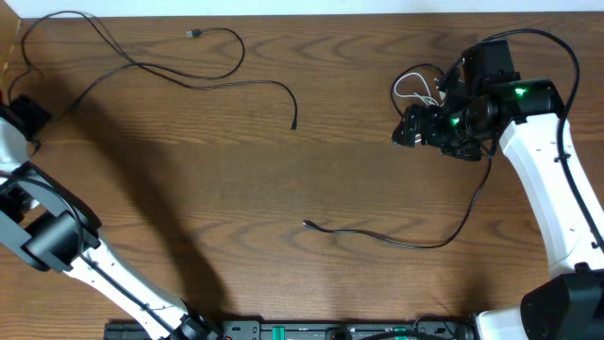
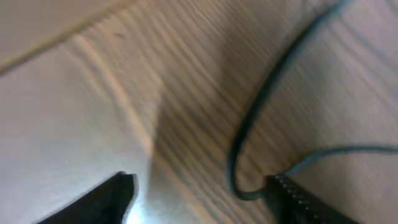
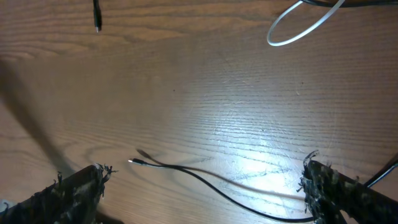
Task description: Untangle cables
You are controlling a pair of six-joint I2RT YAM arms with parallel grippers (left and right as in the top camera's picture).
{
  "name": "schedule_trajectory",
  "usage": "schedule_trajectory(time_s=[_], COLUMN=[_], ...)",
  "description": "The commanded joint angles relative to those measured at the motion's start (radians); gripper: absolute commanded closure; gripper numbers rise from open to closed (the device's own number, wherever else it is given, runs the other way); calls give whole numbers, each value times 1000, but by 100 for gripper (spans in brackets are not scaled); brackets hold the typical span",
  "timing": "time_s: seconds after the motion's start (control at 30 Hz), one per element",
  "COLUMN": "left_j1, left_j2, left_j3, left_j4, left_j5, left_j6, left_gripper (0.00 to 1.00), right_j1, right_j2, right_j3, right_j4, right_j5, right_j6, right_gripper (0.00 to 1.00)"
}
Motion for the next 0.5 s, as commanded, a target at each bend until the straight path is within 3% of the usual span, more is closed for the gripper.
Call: schedule_trajectory(time_s=[0.0, 0.1, 0.17, 0.3, 0.47], left_j1=[-7, -11, -18, -53, -131], left_j2=[25, 42, 50, 49, 49], left_j3=[-1, -1, -1, -1, -1], left_j4=[31, 59, 67, 126, 327], left_j5=[172, 248, 250, 267, 321], left_j6=[11, -42, -89, -294, -592], left_gripper=[45, 67, 90, 92, 93], right_j1=[13, 14, 14, 14, 14], right_j2=[6, 6, 6, 6, 6], right_j3=[-5, -5, -5, -5, -5], right_j4=[1, 1, 1, 4, 4], right_j5=[-6, -6, -6, -6, -6], right_j6=[15, 15, 16, 19, 34], right_gripper=[1, 1, 1, 1, 1])
